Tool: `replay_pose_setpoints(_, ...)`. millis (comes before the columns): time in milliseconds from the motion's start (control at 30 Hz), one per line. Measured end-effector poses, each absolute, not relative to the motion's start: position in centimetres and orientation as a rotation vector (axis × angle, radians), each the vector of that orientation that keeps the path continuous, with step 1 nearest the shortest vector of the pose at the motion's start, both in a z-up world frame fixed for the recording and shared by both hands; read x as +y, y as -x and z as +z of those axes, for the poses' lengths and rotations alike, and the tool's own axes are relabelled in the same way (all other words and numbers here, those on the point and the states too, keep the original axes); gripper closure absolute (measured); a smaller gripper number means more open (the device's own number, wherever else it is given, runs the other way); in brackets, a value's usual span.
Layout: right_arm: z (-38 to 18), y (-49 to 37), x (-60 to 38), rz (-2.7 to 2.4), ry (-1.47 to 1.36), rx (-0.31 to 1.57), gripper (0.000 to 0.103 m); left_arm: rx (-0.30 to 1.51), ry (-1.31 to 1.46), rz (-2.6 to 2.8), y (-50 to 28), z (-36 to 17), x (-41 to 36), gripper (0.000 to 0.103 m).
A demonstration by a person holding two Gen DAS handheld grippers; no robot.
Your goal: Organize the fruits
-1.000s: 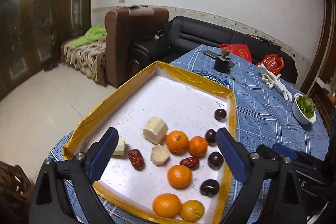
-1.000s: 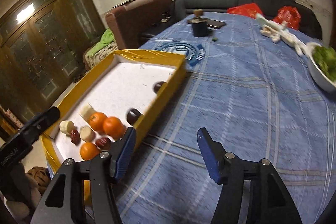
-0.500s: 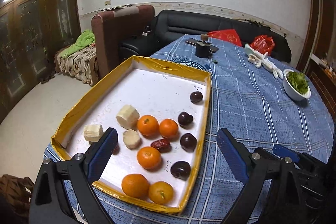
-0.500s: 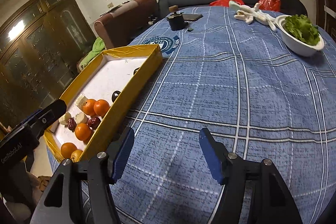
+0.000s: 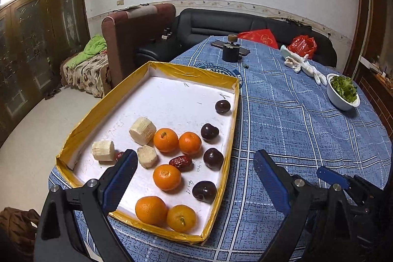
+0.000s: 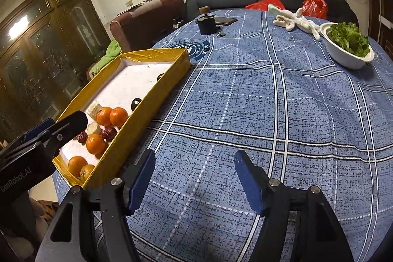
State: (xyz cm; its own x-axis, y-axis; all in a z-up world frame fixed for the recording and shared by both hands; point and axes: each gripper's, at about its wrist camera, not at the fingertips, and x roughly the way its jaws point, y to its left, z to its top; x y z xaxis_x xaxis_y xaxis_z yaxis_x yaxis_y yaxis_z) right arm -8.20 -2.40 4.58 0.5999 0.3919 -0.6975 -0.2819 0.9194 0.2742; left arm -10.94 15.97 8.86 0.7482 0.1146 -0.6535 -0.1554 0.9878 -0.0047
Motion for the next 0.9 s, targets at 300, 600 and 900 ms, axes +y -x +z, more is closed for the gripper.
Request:
replay_pose_setpoints(300, 4.2, 8.5, -1.3, 0.387, -0.102, 0.851, 0.028, 0.729, 0.081, 0.143, 11.0, 8.3, 16.9, 0.008)
replay_pose_setpoints(600, 3.8, 8.8, -0.8, 0.382, -0.089, 0.868, 0.028, 0.745, 0.096, 0.143, 11.2, 7.8, 17.6, 0.008)
replay_pose_setpoints(900, 4.3, 9.7, -0.1, 0.376, -0.05, 0.844, 0.027, 0.58, 0.097, 0.266, 13.9, 10.3, 18.5, 0.008)
